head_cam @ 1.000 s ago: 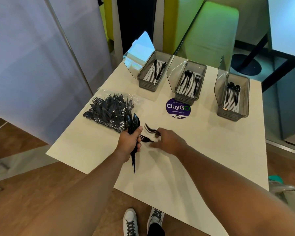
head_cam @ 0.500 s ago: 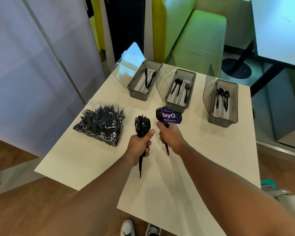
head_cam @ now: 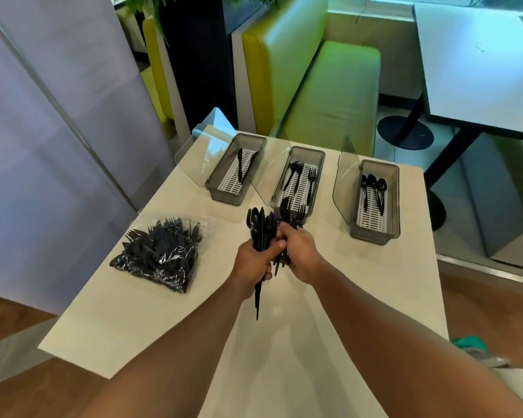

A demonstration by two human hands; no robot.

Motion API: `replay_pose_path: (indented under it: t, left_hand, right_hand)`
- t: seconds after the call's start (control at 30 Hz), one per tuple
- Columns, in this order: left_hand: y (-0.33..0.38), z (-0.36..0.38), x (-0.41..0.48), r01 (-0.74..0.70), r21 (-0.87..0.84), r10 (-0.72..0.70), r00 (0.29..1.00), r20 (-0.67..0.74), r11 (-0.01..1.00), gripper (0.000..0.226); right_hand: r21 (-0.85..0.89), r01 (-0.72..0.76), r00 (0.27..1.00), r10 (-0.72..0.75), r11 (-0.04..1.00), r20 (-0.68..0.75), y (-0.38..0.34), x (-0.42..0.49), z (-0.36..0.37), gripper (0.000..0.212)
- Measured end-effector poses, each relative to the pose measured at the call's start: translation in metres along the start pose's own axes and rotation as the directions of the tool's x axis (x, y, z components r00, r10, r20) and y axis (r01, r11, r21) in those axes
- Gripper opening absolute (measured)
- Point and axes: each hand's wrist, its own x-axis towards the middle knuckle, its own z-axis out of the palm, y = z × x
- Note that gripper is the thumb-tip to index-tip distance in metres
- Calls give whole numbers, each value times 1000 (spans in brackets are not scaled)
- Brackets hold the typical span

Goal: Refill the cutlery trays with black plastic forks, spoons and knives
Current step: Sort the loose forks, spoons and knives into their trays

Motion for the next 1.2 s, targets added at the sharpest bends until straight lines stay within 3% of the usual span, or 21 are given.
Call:
replay_pose_path:
  t: [0.1, 0.37, 0.53, 0.8, 1.1, 1.2]
  left_hand:
    - [4, 7, 0, -2, 33, 3, 1000, -16, 999, 17]
    - [22, 20, 5, -10, 136, 8, 1000, 19, 991, 15]
    - [31, 20, 16, -38, 152, 22, 994, 106, 988, 16]
    - [53, 10, 45, -13, 77, -7, 965, 262, 997, 15]
    - [81, -18, 85, -89, 62, 71, 968, 243, 994, 11]
    - [95, -29, 96, -93, 55, 76, 964, 256, 994, 14]
  right_hand:
    - [64, -18, 1000, 17, 998, 17, -7, 1, -5, 12]
    - [-32, 16, 1000, -16, 999, -3, -21, 2, -7, 27]
    - [-26, 54, 998, -55, 998, -33, -33, 8, -9, 22]
    - [97, 114, 991, -106, 989, -86, -54, 23, -1, 24]
    - [197, 174, 958, -119, 965, -261, -77, 60, 38, 24]
    - [318, 214, 950, -121, 924, -288, -106, 77, 37, 21]
